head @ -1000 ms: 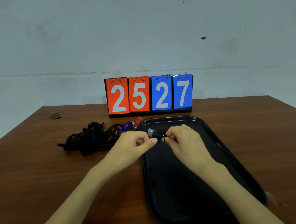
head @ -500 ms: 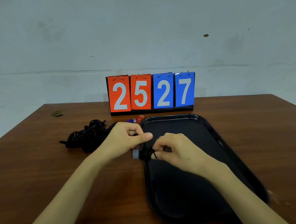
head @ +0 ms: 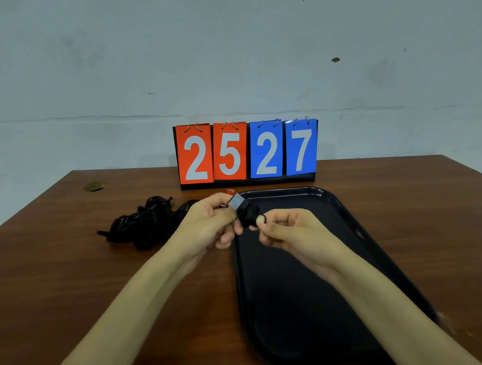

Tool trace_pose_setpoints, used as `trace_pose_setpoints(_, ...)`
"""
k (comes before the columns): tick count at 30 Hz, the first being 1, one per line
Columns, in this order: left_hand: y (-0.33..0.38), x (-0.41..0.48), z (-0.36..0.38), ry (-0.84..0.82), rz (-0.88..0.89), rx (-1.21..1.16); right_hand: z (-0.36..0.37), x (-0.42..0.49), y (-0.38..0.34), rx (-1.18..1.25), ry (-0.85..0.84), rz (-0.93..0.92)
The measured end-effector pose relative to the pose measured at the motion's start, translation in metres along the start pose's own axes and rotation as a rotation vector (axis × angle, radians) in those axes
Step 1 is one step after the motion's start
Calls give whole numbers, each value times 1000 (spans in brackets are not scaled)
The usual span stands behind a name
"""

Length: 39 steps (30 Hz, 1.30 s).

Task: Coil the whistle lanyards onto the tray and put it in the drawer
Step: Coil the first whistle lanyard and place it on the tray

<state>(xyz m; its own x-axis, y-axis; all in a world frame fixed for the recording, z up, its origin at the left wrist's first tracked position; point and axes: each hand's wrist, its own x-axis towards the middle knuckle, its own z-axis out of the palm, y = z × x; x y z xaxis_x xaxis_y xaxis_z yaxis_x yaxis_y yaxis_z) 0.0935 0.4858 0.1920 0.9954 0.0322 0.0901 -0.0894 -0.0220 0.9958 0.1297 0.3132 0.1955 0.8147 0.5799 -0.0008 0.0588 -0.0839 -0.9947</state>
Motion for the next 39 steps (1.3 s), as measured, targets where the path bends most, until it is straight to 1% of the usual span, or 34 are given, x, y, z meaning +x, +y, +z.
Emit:
trace_pose_setpoints(3, -8, 0, 10, 92, 78, -119, 1, 3, 5, 328, -41, 154)
trace_pose_setpoints(7, -11, -2, 18, 87, 117, -265, -1, 7, 4, 648, -30, 278)
trace_pose_setpoints(8, -10, -3, 20, 105, 129, -253, -1, 7, 4, 710, -24, 298)
trace_pose_setpoints(9, -10, -3, 22, 143, 164, -193, -1, 7, 4, 767, -18, 317)
trace_pose_setpoints(13, -11, -7, 24, 348, 385, 111, 6, 5, 4, 936, -32, 376)
trace_pose_setpoints(16, -11, -10, 24, 448, 478, 230, 13, 3, 6, 953, -59, 405)
trace_pose_setpoints(20, -9, -13, 27, 524, 486, 206, 17, 3, 7, 905, -57, 397)
trace_pose_setpoints(27, -12, -11, 27, 437, 591, 391, 17, 2, 8, 749, -10, 284)
trace_pose_setpoints(32, -25, -4, 18, 466, 705, 724, 20, 3, 14, 686, 38, 308)
trace_pose_setpoints(33, -27, -3, 17, 467, 698, 736, 21, 3, 15, 685, 31, 320)
trace_pose_setpoints(35, -28, -1, 19, 442, 614, 675, 21, 3, 15, 684, 22, 338)
trace_pose_setpoints(37, -24, 0, 19, 364, 442, 569, 18, 4, 14, 685, 31, 352)
trace_pose_setpoints(39, -20, 3, 16, 234, 265, 413, 16, 4, 12, 695, 36, 370)
